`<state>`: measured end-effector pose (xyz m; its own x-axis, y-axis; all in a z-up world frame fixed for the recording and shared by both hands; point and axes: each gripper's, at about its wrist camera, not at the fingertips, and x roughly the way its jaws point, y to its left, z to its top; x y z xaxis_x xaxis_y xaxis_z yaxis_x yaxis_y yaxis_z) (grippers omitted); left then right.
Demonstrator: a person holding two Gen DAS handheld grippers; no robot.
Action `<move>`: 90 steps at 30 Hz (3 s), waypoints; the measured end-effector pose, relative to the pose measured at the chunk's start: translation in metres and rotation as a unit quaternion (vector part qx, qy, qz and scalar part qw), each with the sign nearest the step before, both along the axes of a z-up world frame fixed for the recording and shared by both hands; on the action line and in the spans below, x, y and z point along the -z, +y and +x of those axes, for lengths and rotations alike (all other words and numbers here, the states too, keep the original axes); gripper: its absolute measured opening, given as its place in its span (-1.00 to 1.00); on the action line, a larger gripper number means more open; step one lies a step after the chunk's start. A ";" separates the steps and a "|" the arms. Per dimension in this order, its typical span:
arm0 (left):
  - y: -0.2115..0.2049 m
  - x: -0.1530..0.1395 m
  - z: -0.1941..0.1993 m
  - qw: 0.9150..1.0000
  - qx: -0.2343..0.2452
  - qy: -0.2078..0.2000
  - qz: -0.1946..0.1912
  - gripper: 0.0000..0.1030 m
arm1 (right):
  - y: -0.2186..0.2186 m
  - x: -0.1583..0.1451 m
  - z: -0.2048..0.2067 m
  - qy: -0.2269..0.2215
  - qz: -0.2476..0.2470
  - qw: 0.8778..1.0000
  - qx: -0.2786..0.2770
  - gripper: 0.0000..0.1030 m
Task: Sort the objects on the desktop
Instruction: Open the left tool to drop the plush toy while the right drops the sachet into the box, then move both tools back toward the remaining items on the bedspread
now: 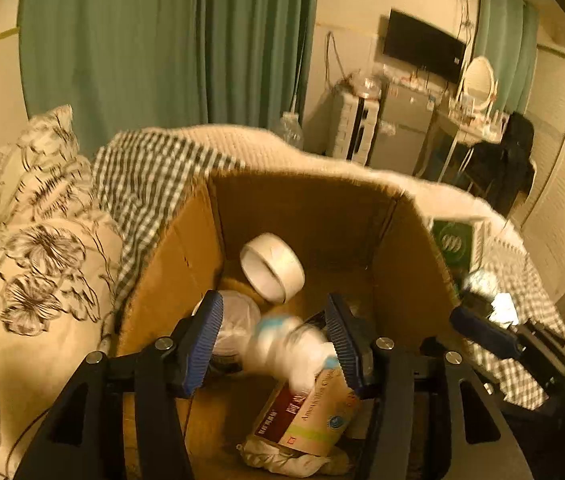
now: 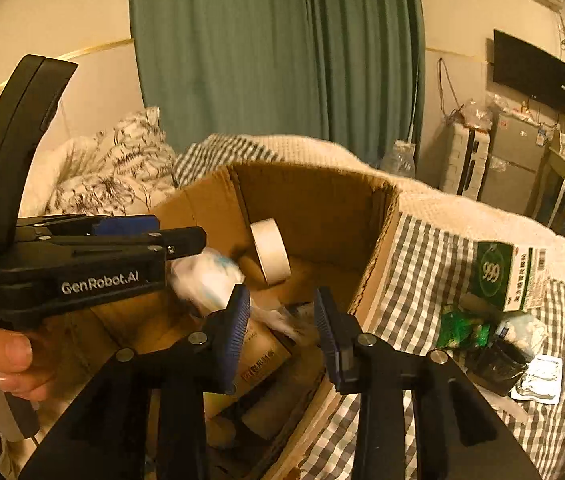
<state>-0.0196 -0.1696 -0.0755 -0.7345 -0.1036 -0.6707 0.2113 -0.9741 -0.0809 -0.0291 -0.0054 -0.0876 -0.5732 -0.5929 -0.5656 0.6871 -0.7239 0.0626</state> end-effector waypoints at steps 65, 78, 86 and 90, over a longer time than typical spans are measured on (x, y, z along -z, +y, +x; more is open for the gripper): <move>0.189 -0.039 0.019 0.981 0.145 0.130 -0.014 1.00 | 0.252 -0.061 -0.010 0.105 -0.067 0.950 0.286 0.99; 0.239 0.008 -0.027 0.981 0.176 0.075 -0.029 1.00 | 0.294 0.009 -0.067 0.043 -0.003 0.942 0.333 0.96; 0.258 0.047 -0.059 0.982 0.185 0.030 -0.033 1.00 | 0.299 0.032 -0.087 -0.018 0.002 0.958 0.287 0.78; 0.265 0.070 -0.075 0.981 0.188 0.014 -0.042 1.00 | 0.300 0.047 -0.102 -0.060 -0.008 0.960 0.274 0.56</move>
